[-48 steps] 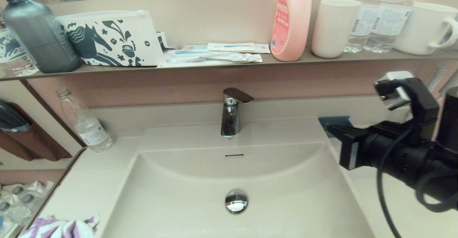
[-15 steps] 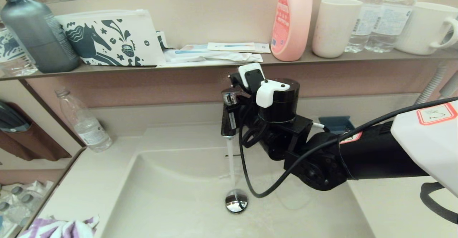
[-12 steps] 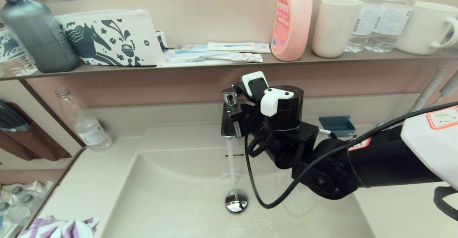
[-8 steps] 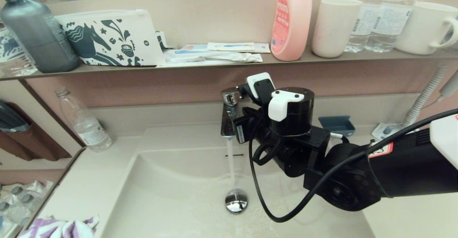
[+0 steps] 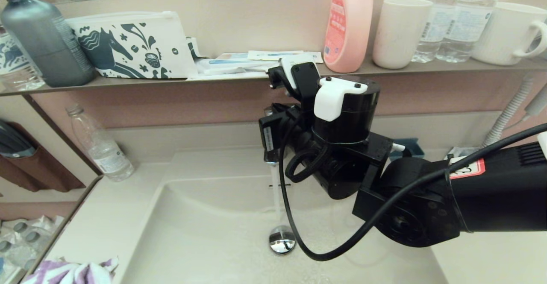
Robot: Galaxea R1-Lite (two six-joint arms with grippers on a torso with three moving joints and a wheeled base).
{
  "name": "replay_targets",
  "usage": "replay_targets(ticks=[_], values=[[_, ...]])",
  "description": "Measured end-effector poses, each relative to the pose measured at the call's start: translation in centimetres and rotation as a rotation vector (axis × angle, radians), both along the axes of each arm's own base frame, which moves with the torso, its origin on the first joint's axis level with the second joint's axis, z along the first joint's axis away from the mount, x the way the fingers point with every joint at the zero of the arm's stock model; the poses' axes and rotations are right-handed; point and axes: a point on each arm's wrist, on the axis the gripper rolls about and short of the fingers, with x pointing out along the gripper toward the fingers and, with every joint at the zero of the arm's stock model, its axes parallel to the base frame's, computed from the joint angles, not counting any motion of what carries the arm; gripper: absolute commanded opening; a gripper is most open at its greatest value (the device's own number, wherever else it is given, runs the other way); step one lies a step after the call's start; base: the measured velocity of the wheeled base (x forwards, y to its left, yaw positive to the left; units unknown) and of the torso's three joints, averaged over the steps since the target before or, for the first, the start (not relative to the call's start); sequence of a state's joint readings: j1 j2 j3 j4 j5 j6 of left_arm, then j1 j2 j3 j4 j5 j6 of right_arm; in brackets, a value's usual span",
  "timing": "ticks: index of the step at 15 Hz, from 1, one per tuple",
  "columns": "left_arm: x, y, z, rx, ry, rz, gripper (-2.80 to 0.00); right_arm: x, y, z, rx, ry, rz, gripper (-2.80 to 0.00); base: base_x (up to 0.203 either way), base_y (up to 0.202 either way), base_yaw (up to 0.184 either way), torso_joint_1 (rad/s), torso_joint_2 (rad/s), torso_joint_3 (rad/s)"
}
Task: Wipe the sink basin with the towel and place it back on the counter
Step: Turn on the faucet, then turn off the faucet
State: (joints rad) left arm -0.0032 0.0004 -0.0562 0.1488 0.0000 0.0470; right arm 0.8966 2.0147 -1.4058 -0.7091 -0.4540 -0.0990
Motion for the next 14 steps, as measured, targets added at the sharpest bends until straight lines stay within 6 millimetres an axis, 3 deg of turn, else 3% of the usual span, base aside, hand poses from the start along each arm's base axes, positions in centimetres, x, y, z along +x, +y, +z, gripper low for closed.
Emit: replay_targets(ticks=[5, 14], values=[[0.0, 0.0, 0.0, 0.000, 0.001, 0.000, -2.80, 1.8, 0.7, 1.0, -0.004, -0.044, -0.030, -2.80, 0.000, 0.000, 0.000, 0.000, 0.00, 0.000], [0.0, 0.0, 0.0, 0.000, 0.000, 0.000, -2.80, 4.6, -0.9, 0.8, -0.039, -0.023, -0.105, -2.80, 0.000, 0.000, 0.000, 0.000, 0.00, 0.000]])
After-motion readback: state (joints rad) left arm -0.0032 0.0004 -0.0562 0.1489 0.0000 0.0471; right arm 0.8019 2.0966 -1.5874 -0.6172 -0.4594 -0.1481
